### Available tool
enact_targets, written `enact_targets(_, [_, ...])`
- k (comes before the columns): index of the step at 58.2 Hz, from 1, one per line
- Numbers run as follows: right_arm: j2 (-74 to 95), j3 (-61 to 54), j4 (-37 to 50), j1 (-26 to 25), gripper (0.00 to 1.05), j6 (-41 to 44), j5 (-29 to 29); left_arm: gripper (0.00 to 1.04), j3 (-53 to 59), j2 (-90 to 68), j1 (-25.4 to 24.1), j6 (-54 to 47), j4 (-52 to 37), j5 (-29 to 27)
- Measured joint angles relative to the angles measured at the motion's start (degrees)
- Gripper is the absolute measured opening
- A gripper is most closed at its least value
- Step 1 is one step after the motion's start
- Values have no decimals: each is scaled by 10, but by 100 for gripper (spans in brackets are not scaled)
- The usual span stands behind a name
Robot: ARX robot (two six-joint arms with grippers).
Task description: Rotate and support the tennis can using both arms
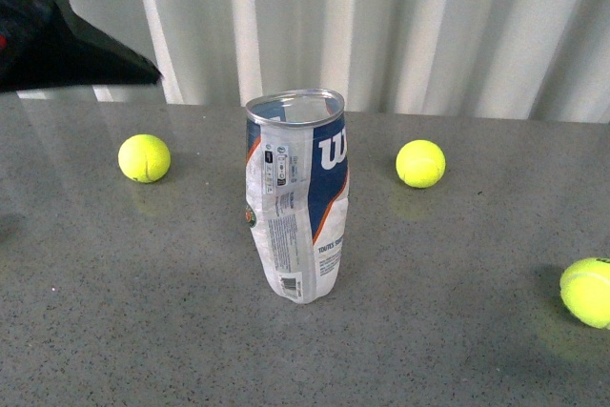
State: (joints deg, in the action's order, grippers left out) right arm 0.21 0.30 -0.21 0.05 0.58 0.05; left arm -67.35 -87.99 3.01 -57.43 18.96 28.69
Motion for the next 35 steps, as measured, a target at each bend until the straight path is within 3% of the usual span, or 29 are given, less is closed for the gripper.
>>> enact_targets(10, [0, 0, 0, 0, 98, 0, 0, 98, 134, 82, -100, 212, -214, 10])
enact_targets(21, [0, 0, 0, 0, 98, 0, 0, 98, 278, 165, -198, 396, -320, 62])
enact_targets(30, [0, 0, 0, 0, 98, 0, 0, 74, 426, 218, -229, 528, -576, -90])
enact_targets(35, [0, 0, 0, 0, 98, 0, -2, 56, 484, 262, -206, 555, -615, -122])
